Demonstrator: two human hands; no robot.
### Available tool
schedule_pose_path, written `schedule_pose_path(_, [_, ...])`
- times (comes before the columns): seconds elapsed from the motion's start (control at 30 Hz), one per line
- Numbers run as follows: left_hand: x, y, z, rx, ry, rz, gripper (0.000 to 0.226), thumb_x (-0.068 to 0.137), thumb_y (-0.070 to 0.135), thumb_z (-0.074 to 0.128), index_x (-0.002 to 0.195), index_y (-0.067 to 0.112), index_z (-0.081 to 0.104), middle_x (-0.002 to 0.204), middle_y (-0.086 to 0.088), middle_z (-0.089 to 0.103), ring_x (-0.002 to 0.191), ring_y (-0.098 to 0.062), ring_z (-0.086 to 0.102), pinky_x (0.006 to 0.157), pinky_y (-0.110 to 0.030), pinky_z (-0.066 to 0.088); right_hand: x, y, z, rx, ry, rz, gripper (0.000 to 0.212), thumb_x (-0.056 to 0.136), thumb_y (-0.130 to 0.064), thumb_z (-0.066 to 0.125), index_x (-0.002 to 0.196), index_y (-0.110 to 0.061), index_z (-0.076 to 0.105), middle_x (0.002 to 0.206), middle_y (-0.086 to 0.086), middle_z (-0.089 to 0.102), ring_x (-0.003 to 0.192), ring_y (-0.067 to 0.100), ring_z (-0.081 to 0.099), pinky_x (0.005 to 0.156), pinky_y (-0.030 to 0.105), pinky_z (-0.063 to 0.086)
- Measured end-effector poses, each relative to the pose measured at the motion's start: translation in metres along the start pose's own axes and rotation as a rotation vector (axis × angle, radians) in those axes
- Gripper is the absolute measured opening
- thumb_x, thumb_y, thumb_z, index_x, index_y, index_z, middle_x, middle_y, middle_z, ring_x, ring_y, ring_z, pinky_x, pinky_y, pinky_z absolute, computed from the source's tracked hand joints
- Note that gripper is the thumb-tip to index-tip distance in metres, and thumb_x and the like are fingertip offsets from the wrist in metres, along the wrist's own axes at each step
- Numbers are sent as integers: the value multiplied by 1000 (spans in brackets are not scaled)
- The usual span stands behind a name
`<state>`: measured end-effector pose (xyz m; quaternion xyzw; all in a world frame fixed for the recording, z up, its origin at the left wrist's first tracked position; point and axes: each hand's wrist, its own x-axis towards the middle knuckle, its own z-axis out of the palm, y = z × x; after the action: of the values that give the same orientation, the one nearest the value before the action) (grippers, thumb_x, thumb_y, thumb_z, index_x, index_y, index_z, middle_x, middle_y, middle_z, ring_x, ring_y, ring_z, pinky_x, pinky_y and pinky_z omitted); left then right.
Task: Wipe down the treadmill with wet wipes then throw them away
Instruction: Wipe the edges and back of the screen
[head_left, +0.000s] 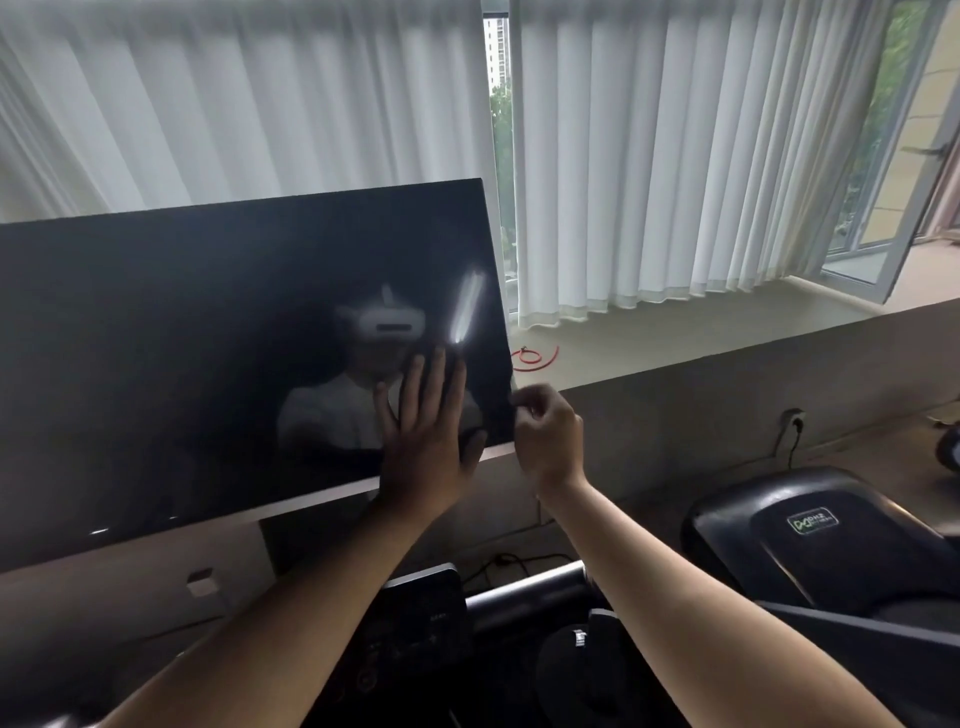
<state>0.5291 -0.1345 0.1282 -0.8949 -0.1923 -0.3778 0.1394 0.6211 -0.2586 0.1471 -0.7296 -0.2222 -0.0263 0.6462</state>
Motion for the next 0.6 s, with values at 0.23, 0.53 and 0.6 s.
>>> schedule_pose_path(0.23, [-13, 1, 7, -34, 20, 3, 79, 92, 52, 53, 158, 13, 32, 168, -10, 15, 156, -31, 13, 120, -64, 11, -16, -3, 6, -50, -3, 68, 24, 90, -5, 50, 97, -17, 70, 80, -5, 67, 77, 16, 62, 65, 17, 40])
schedule_pose_path(0.53, [-13, 6, 10, -64, -10, -19, 80, 90, 47, 51, 159, 13, 29, 168, -4, 0, 157, -30, 6, 120, -63, 3, -34, 13, -5, -344, -106, 92, 20, 90, -10, 53, 103, -15, 67, 95, 12, 74, 95, 37, 65, 81, 40, 53])
schedule_pose_path(0.6, [-13, 7, 10, -66, -13, -23, 80, 89, 46, 52, 158, 13, 30, 169, -6, 5, 156, -30, 7, 120, -63, 3, -35, 11, -8, -369, -137, 113, 16, 89, -18, 61, 103, -15, 68, 98, 12, 74, 98, 37, 65, 83, 41, 53])
